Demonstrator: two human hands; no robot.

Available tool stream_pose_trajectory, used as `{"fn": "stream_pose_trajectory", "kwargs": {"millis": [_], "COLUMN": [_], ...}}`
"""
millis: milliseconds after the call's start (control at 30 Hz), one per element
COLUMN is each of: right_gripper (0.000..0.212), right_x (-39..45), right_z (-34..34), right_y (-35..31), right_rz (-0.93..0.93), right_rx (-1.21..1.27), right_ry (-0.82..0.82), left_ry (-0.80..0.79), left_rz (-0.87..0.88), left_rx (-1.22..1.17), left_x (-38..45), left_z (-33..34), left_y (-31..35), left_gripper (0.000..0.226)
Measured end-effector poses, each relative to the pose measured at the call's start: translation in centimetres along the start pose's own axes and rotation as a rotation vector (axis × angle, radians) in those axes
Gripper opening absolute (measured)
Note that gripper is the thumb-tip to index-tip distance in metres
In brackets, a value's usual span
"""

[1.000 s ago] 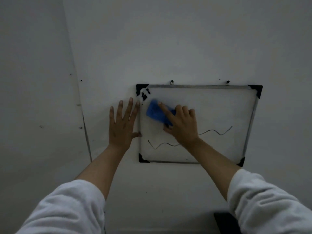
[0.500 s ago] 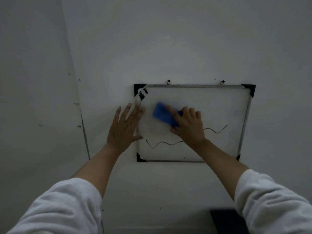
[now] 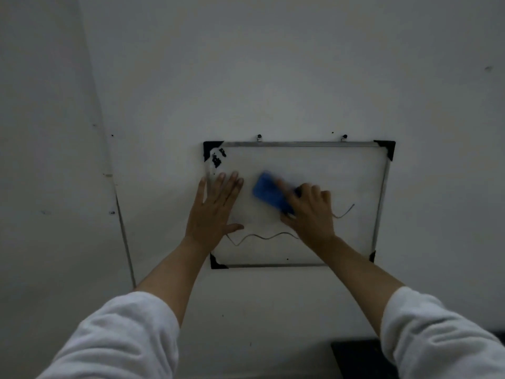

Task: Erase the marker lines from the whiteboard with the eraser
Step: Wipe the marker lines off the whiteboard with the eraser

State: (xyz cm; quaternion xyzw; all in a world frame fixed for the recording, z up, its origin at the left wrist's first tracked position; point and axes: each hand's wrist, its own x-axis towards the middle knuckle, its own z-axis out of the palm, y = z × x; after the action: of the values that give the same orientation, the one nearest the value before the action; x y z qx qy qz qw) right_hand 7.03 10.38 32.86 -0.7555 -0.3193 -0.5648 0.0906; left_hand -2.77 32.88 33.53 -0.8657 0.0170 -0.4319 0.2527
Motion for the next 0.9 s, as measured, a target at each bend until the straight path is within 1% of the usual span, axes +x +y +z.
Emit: {"fn": "stream_pose_trajectory", "kwargs": {"millis": [67, 100, 133, 167, 267, 300, 333, 400, 500, 533, 600, 667, 700, 733, 767, 833, 900], "right_gripper": [0.085, 0.085, 0.084, 0.083, 0.072, 0.07, 0.069, 0.072, 0.079, 0.081, 0.084, 0.09, 0.091, 0.087, 0.079, 0.065, 0.061], "right_x": [-1.2, -1.1, -0.6, 0.1, 2.1, 2.2, 2.0, 0.6, -2.2, -2.7, -2.5, -1.7, -1.2, -0.6, 0.0, 1.1, 1.7], "right_z": [0.3, 0.2, 0.1, 0.0, -0.3, -0.2, 0.0, 0.3, 0.4, 0.2, -0.4, -1.2, -1.6, -2.1, -2.5, -3.0, -3.4], "right_y": [0.5, 1.3, 2.1, 2.7, 3.0, 2.6, 2.1, 0.9, -0.3, -0.6, -1.0, -1.5, -2.0, -2.4, -2.8, -3.6, -4.1], "right_rz": [-0.242, -0.32, -0.334, -0.278, 0.101, 0.183, 0.222, 0.189, 0.016, -0.001, 0.04, 0.166, 0.259, 0.347, 0.41, 0.481, 0.514], "right_rx": [-0.057, -0.09, -0.118, -0.13, -0.067, -0.04, -0.019, 0.0, -0.007, 0.001, 0.054, 0.162, 0.231, 0.291, 0.323, 0.317, 0.298], "right_ry": [-0.054, -0.067, -0.066, -0.047, 0.077, 0.102, 0.106, 0.073, -0.033, -0.056, -0.081, -0.075, -0.062, -0.035, 0.003, 0.06, 0.047], "left_ry": [0.02, 0.033, 0.047, 0.058, 0.088, 0.101, 0.115, 0.141, 0.177, 0.187, 0.194, 0.189, 0.188, 0.191, 0.191, 0.179, 0.21], "left_rz": [-0.002, -0.002, 0.001, 0.006, 0.003, -0.007, -0.015, -0.035, -0.093, -0.12, -0.165, -0.254, -0.336, -0.422, -0.495, -0.576, -0.632], "left_rx": [-0.033, -0.039, -0.035, -0.029, -0.053, -0.067, -0.08, -0.105, -0.178, -0.214, -0.299, -0.478, -0.599, -0.727, -0.854, -1.1, -1.271], "left_x": [0.0, 0.0, 0.0, 0.0, 0.0, 0.0, 0.0, 0.0, 0.2, 0.3, 0.6, 0.9, 1.2, 1.6, 2.0, 3.1, 4.2], "left_z": [0.1, 0.2, 0.3, 0.4, 1.1, 1.3, 1.4, 1.4, 1.1, 0.8, 0.0, -0.9, -1.4, -2.1, -2.8, -4.0, -5.0], "left_y": [0.0, 0.0, -0.1, -0.1, -0.1, 0.1, 0.3, 0.8, 1.9, 2.2, 3.0, 4.0, 4.5, 5.2, 5.9, 7.4, 8.7], "left_gripper": [0.109, 0.109, 0.108, 0.107, 0.103, 0.101, 0.098, 0.093, 0.083, 0.079, 0.072, 0.067, 0.064, 0.06, 0.055, 0.047, 0.044]}}
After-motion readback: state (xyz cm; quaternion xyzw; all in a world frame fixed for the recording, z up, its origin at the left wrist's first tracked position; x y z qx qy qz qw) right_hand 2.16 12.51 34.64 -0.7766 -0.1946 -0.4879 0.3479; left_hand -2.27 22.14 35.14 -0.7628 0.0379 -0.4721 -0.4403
